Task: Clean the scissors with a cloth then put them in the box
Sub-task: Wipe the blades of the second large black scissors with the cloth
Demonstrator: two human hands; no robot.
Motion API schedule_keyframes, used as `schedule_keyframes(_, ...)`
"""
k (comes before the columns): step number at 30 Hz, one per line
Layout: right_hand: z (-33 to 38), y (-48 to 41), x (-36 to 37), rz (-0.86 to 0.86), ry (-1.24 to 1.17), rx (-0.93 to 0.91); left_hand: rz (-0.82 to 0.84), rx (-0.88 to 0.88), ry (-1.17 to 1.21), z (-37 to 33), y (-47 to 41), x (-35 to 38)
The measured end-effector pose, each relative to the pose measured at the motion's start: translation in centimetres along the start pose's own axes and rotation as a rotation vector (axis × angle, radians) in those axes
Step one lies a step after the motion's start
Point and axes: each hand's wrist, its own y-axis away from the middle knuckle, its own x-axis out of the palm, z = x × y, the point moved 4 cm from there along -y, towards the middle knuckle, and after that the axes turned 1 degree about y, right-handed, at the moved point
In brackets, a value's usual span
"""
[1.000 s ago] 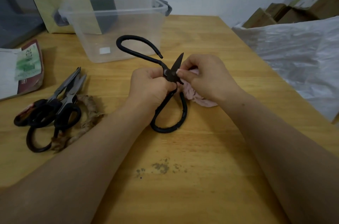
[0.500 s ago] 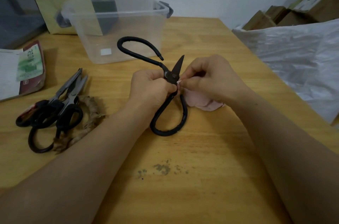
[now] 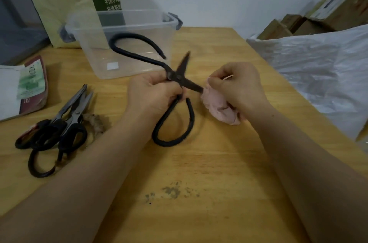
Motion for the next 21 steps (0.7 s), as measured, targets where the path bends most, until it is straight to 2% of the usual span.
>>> schedule_keyframes(2,-0.4,-0.1,0.0,0.000,-0.199,0.094,-0.115,0.173,-0.170,-1.6,-0.6,-1.8)
schedule_keyframes(4,-0.6,0.0,0.7,0.087,-0.367,0.203,-0.247,0.413,-0.418,-3.3,-0.8,-3.3)
schedule_keyframes(6,-0.4,0.3,1.3,0.217,-0.559,0.329,-0.309,0.611,-0.671,-3.9,-0.8,-3.8)
schedule_keyframes(10,0.5,1.3,1.5,0.491,-0.954,0.563,-0.158,0.869,-1.060,-2.4,-0.8,-2.5)
schedule_keyframes(12,0.6,1.5,1.1,0.557,-1.019,0.608,-0.092,0.890,-1.135,-1.7,-0.7,-2.1)
schedule_keyframes(15,0.6,1.7,0.3,0.632,-1.042,0.581,-0.085,0.841,-1.146,-1.5,-1.0,-2.1)
schedule_keyframes(18,0.8,1.5,0.2,0.638,-0.950,0.468,-0.097,0.759,-1.155,-1.4,-1.3,-2.6)
schedule_keyframes(21,0.7,1.2,0.7,0.612,-0.792,0.435,-0.141,0.662,-1.149,-1.2,-1.8,-3.1)
